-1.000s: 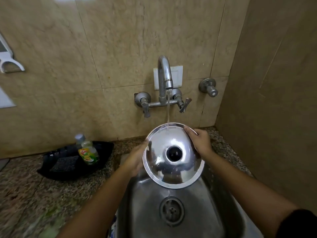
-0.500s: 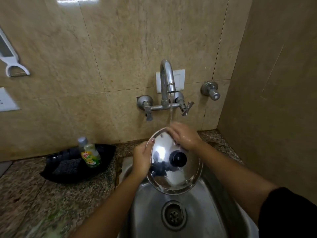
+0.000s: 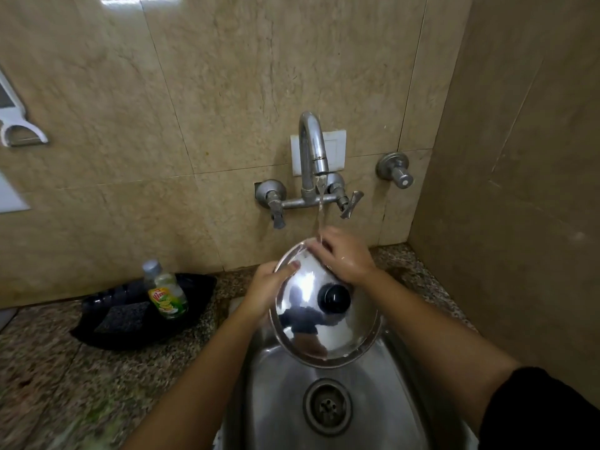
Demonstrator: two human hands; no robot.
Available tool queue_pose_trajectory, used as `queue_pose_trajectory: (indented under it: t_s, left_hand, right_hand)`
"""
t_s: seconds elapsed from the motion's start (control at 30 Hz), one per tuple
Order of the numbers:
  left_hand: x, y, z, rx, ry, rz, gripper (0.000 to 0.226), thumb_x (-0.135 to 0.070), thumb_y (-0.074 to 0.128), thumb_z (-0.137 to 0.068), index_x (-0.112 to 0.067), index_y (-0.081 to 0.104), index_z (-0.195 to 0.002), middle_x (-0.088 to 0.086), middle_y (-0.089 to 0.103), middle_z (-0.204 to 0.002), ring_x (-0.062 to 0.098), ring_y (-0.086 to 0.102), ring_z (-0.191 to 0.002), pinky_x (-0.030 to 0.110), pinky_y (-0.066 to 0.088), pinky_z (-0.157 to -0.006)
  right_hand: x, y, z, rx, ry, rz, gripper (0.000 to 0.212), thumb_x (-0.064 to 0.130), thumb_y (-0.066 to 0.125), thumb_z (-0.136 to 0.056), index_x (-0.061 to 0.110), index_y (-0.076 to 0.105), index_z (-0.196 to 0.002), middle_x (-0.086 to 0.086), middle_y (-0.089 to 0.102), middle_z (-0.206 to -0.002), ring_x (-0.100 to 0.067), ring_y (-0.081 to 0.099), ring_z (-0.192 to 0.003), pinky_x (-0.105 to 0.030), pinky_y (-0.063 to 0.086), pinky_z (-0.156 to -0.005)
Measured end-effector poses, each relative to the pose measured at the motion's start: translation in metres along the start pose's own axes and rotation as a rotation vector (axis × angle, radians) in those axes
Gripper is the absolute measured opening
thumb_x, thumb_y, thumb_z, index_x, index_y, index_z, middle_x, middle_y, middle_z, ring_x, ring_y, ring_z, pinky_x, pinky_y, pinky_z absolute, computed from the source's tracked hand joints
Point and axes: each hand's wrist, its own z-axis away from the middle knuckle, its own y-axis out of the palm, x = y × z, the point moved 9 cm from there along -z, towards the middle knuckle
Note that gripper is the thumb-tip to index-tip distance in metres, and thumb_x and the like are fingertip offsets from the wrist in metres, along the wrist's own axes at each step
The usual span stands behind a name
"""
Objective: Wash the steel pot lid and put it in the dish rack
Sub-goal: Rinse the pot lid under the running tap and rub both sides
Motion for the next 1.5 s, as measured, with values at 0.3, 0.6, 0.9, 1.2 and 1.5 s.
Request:
queue_pose_trajectory:
  t_s: [0.3, 0.6, 0.9, 1.2, 1.5]
  left_hand:
    - [0.010, -0.010, 0.002, -0.070, -0.054, 0.212, 0.016, -0.023, 0.065, -0.086, -0.008, 0.070, -0.084, 0.010, 0.074, -0.076, 0.025, 0.070, -0.069, 0.031, 0.056, -0.064]
    - [-0.007, -0.010, -0.002, -0.124, 0.060, -0.082, 0.029, -0.032, 0.063, -0.087, -0.017, 0.064, -0.062, 0.002, 0.060, -0.058, 0.016, 0.051, -0.052, 0.023, 0.041, -0.048]
    - [0.041, -0.043, -0.005, -0.441, -0.066, 0.336, 0.024, -0.031, 0.062, -0.088, -0.013, 0.069, -0.074, 0.003, 0.070, -0.069, 0.023, 0.064, -0.068, 0.034, 0.052, -0.069]
    - [0.050, -0.022, 0.000, -0.364, -0.071, 0.401, 0.027, -0.028, 0.059, -0.091, -0.008, 0.067, -0.074, 0.008, 0.069, -0.069, 0.022, 0.066, -0.066, 0.032, 0.054, -0.068]
    - [0.047, -0.041, 0.003, -0.472, -0.054, 0.322, 0.023, -0.027, 0.058, -0.091, -0.014, 0.068, -0.074, 0.002, 0.068, -0.066, 0.020, 0.062, -0.065, 0.030, 0.050, -0.063]
  right_hand:
    - [-0.040, -0.020, 0.011, -0.219, 0.270, -0.077, 0.035, 0.045, 0.042, -0.097, 0.022, 0.064, -0.110, 0.000, 0.066, -0.102, -0.017, 0.059, -0.092, -0.036, 0.049, -0.079]
    - [-0.020, -0.007, 0.023, -0.218, 0.122, -0.065, 0.031, 0.036, 0.040, -0.100, 0.025, 0.059, -0.122, 0.001, 0.063, -0.114, -0.016, 0.057, -0.105, -0.034, 0.046, -0.086]
    - [0.024, 0.068, 0.146, -0.005, -0.202, 0.209, 0.060, 0.029, 0.035, -0.098, 0.021, 0.014, -0.153, 0.002, 0.012, -0.162, -0.015, 0.011, -0.148, -0.038, 0.018, -0.118]
    - [0.064, 0.070, 0.100, 0.116, -0.371, 0.285, 0.050, 0.028, 0.038, -0.101, 0.017, 0.030, -0.149, 0.001, 0.026, -0.157, -0.013, 0.016, -0.147, -0.030, 0.010, -0.120]
    - [-0.032, 0.020, 0.096, 0.117, -0.095, 0.145, 0.054, 0.037, 0.030, -0.102, 0.027, 0.012, -0.152, 0.010, 0.009, -0.159, -0.005, 0.005, -0.147, -0.039, 0.011, -0.120]
